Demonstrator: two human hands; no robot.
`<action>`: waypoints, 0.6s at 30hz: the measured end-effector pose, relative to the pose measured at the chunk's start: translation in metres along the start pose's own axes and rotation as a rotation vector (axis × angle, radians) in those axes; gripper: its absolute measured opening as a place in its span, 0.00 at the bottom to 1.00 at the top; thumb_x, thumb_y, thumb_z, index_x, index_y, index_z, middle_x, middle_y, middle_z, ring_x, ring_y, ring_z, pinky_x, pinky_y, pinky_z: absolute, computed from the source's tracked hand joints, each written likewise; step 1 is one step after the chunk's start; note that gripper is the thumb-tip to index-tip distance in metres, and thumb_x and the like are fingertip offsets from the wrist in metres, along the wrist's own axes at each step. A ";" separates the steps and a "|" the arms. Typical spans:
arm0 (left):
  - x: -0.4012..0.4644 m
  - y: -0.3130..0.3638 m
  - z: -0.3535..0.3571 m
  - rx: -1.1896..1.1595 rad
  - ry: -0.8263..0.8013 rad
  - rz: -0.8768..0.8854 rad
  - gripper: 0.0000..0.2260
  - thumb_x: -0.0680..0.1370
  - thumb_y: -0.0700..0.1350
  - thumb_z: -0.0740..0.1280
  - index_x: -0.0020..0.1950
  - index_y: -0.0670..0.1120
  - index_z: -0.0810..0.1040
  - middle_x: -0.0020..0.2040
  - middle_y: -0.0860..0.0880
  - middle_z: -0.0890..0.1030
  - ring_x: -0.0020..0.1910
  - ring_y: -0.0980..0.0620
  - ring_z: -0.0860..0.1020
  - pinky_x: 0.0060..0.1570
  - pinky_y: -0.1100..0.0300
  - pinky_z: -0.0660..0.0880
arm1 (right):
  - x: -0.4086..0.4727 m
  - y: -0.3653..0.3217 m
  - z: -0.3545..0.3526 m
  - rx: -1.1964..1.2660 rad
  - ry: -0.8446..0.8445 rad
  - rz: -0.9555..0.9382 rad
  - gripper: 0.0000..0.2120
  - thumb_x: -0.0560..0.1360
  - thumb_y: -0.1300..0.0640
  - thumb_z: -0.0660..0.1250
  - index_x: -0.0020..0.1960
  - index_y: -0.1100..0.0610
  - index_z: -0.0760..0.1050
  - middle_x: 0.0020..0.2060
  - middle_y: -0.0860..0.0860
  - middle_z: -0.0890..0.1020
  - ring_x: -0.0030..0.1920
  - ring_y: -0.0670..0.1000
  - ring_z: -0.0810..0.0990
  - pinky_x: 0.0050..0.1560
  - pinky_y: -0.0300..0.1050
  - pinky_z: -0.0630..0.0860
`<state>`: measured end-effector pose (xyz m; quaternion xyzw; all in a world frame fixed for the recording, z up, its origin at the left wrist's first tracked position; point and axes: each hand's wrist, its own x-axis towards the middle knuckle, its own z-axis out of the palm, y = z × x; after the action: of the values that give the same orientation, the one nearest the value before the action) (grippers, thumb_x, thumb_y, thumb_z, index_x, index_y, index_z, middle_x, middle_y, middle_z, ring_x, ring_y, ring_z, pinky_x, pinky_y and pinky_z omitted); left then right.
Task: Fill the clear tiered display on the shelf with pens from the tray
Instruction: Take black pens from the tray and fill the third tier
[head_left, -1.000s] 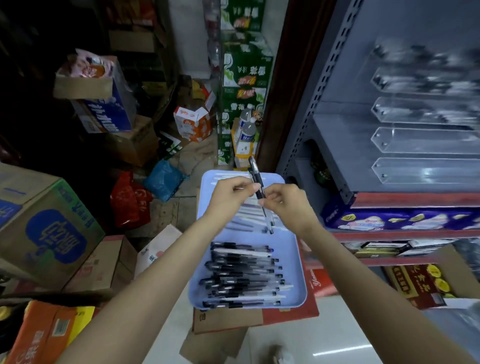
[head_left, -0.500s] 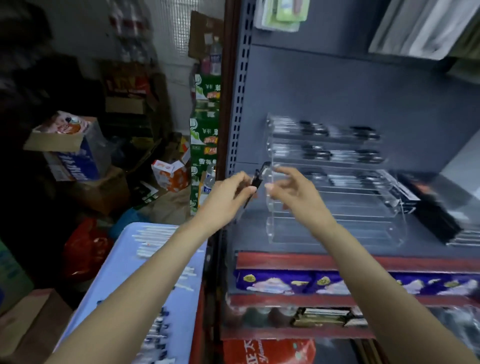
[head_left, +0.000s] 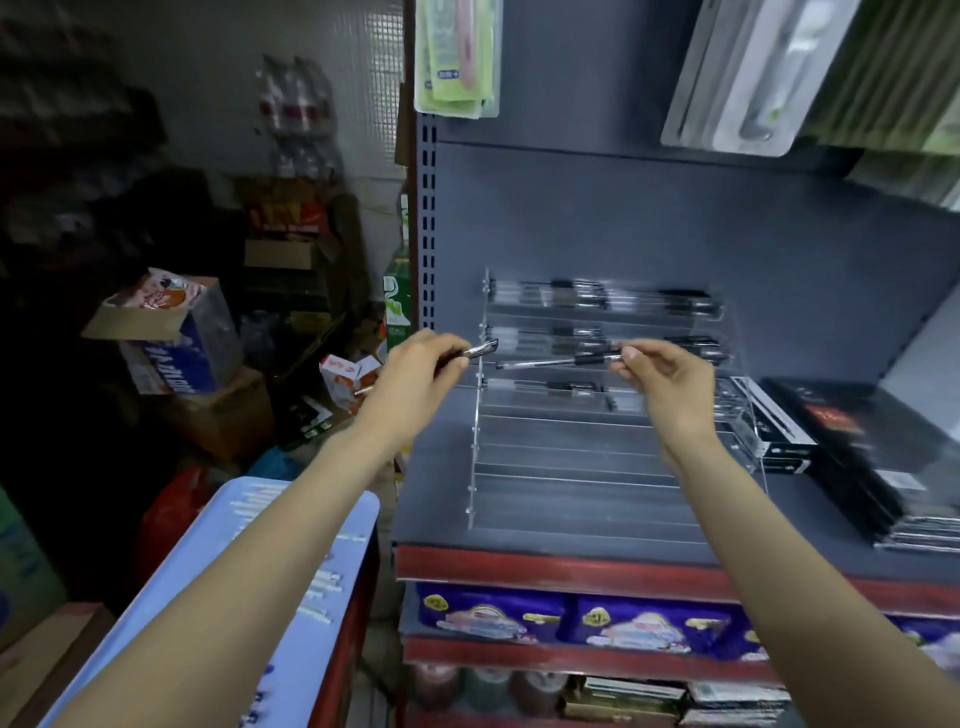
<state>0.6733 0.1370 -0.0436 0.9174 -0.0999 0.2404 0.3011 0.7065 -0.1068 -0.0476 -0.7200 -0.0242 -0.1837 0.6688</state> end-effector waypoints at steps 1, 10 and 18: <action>0.001 0.001 0.001 -0.011 -0.013 -0.002 0.11 0.78 0.39 0.62 0.60 0.44 0.77 0.47 0.47 0.75 0.47 0.51 0.74 0.45 0.67 0.63 | 0.005 0.004 -0.001 -0.020 0.005 0.006 0.05 0.76 0.65 0.65 0.47 0.59 0.79 0.38 0.52 0.82 0.36 0.42 0.83 0.49 0.37 0.79; 0.013 0.012 0.006 -0.108 -0.064 0.028 0.11 0.78 0.38 0.64 0.58 0.47 0.79 0.50 0.54 0.79 0.49 0.59 0.75 0.44 0.82 0.66 | 0.027 0.015 0.006 -0.469 -0.165 -0.046 0.03 0.73 0.63 0.70 0.45 0.59 0.82 0.40 0.53 0.83 0.42 0.50 0.82 0.50 0.36 0.73; 0.016 0.008 0.007 -0.136 -0.084 0.017 0.10 0.77 0.39 0.65 0.56 0.47 0.80 0.51 0.51 0.81 0.48 0.58 0.76 0.51 0.70 0.69 | 0.050 0.007 0.008 -0.872 -0.383 -0.032 0.04 0.71 0.62 0.72 0.45 0.61 0.83 0.42 0.55 0.84 0.36 0.43 0.75 0.41 0.33 0.70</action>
<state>0.6871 0.1254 -0.0369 0.9032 -0.1364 0.1969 0.3563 0.7568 -0.1103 -0.0402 -0.9539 -0.0788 -0.0510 0.2849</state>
